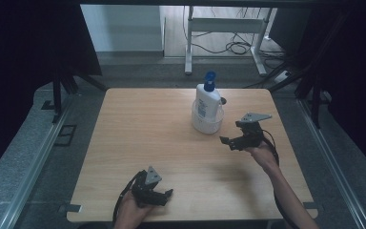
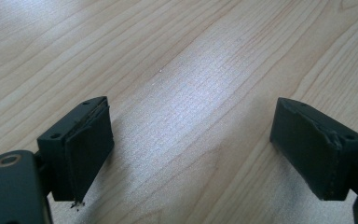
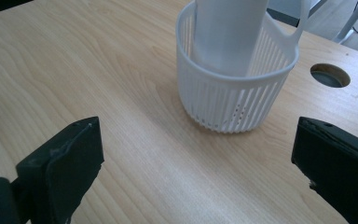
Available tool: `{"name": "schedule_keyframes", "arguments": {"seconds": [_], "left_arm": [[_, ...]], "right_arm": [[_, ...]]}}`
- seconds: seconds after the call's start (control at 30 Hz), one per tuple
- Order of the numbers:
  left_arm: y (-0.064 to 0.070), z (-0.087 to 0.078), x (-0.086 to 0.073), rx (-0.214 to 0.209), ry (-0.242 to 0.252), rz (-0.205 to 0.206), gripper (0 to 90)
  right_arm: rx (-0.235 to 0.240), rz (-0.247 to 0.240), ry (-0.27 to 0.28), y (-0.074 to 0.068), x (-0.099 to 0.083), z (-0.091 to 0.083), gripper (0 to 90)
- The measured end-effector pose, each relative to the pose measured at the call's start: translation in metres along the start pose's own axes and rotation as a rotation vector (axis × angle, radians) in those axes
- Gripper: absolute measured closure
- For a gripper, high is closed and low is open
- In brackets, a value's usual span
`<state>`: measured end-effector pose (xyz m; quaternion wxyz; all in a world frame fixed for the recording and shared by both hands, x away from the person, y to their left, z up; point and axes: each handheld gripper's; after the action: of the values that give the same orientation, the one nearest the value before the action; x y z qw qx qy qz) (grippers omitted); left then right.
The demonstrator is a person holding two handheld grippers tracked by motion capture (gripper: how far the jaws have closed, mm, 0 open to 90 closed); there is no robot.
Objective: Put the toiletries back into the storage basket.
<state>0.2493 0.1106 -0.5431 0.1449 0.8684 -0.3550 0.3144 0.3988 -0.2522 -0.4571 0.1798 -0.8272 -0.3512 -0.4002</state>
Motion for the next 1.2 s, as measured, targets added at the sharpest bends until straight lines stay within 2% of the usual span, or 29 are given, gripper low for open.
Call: {"name": "schedule_keyframes", "arguments": {"seconds": [0.57,1.2], "left_arm": [[0.000,0.000,0.000,0.002,-0.001,-0.005,12.5],[0.001,0.000,0.000,0.003,-0.001,-0.006,12.5]], "right_arm": [[-0.011,-0.031,-0.019,-0.007,-0.020,-0.011,2.8],[-0.014,0.004,-0.040,-0.005,-0.050,-0.024,3.4]]}}
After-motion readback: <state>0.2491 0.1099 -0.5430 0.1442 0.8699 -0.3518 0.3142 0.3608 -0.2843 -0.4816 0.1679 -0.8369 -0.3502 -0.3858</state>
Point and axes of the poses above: each handheld gripper's, and its own axes: z roughly forward along the jaws, x roughly out of its top, y roughly to its right, and after that the axes turned 3 degrees about -y, right-handed
